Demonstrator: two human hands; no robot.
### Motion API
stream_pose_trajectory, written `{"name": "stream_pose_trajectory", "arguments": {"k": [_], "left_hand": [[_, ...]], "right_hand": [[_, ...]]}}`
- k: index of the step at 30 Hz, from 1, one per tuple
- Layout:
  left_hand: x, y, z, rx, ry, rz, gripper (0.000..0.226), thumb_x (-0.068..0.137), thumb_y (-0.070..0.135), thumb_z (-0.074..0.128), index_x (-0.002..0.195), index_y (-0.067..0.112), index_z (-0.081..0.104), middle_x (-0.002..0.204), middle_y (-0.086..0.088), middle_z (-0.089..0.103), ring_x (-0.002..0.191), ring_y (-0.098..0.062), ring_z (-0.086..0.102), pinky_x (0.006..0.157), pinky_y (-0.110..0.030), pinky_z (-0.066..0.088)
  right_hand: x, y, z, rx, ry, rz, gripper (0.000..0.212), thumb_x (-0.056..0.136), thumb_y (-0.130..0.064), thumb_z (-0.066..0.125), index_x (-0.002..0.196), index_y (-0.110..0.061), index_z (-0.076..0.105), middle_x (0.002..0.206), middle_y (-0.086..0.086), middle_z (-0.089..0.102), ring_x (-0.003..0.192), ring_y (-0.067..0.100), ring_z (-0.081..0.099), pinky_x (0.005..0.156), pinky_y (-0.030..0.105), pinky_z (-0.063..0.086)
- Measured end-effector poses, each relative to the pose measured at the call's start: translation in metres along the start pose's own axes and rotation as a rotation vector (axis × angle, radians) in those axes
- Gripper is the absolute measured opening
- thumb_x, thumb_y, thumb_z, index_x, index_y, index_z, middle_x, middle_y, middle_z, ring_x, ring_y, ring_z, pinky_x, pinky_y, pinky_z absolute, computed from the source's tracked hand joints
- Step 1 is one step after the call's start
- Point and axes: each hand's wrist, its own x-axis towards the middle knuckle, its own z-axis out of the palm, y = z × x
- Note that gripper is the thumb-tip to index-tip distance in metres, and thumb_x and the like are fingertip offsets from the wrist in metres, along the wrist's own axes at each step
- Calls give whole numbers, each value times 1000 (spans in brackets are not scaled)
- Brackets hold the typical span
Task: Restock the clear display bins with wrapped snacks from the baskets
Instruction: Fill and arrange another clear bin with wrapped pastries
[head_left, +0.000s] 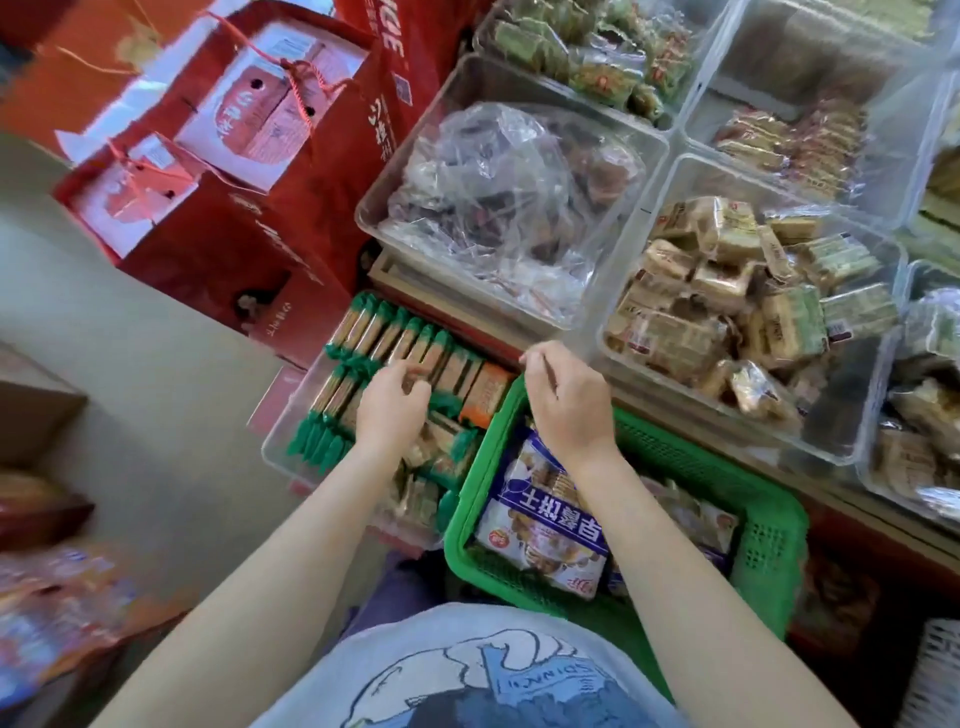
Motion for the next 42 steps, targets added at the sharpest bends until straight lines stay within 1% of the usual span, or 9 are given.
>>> {"name": "stream_pose_trajectory", "arguments": {"k": [5,14,18,22,26,32,36,39,42], "left_hand": [[-3,-88,-2,238,-154,-220,28,90,26,55,115,16,63,117,-7,66,101,-28,61,83,-37,52],[-13,-148,34,619,-201,-142,31,89,32,58,116,18,53,107,-8,66,96,-32,64,75,-37,51],[-12,-132,13,436,-69,-122,24,85,37,57,103,21,59,98,1,58,91,-25,58,67,-33,46],[-19,-90,-27,-130,-59,-81,12,86,25,59,97,24,66,93,5,66,86,-16,62,73,-33,52],[-21,-21,-46,-415,-234,-20,13,85,15,57,91,15,69,83,0,65,70,-13,60,55,-24,51],[-30,82,-12,-443,-490,200,34,73,23,52,103,18,68,85,2,66,72,-11,61,62,-26,49],[-35,127,32,-438,-450,314,45,78,34,65,123,29,60,104,1,69,97,-15,67,91,-40,55],[-39,150,63,-247,-386,479,50,87,36,65,135,30,53,132,10,58,124,-8,52,109,-40,42],[-42,163,91,20,-318,641,57,93,33,62,146,30,43,155,9,34,143,-9,27,118,-35,20]], "right_hand": [[-45,20,72,28,-345,311,32,106,-28,40,85,-14,61,65,2,56,58,17,51,55,38,35],[-80,18,103,56,-445,494,29,105,-27,41,100,-15,67,73,8,63,58,16,49,57,32,36],[-72,12,99,111,-418,526,29,105,-29,41,98,-16,66,85,12,67,67,29,56,60,32,39],[-59,-1,92,194,-326,559,28,105,-29,41,93,-23,65,86,12,68,67,26,57,64,38,45],[-41,-21,63,587,-188,708,28,106,-38,41,116,-19,59,109,11,67,80,19,68,77,43,55],[-33,-21,-24,1042,-268,726,40,103,-42,45,119,-9,63,105,21,69,82,36,70,55,35,54],[-29,6,-83,935,-26,712,28,100,-33,51,112,-20,72,99,10,73,86,33,69,57,34,52],[-32,33,-125,714,316,657,27,93,-35,57,117,-29,68,113,-8,69,107,12,64,88,31,52],[-37,56,-157,324,620,538,28,96,-27,55,124,-28,55,123,-4,55,101,9,58,82,27,48]]}}
